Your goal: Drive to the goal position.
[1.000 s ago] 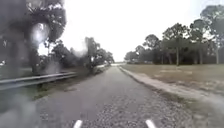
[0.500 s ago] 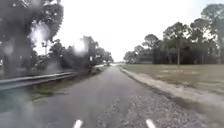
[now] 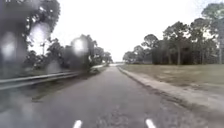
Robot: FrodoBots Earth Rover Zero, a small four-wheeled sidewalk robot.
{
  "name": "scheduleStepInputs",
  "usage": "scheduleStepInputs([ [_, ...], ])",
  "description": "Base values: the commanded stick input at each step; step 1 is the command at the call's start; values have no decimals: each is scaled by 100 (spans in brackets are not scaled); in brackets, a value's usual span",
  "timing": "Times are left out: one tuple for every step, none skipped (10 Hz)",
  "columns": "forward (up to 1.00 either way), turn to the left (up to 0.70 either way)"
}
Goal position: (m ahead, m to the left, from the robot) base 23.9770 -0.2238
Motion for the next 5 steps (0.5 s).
scheduleStepInputs([
  [99, 0],
  [99, 0],
  [99, 0],
  [99, 0],
  [99, 0],
])
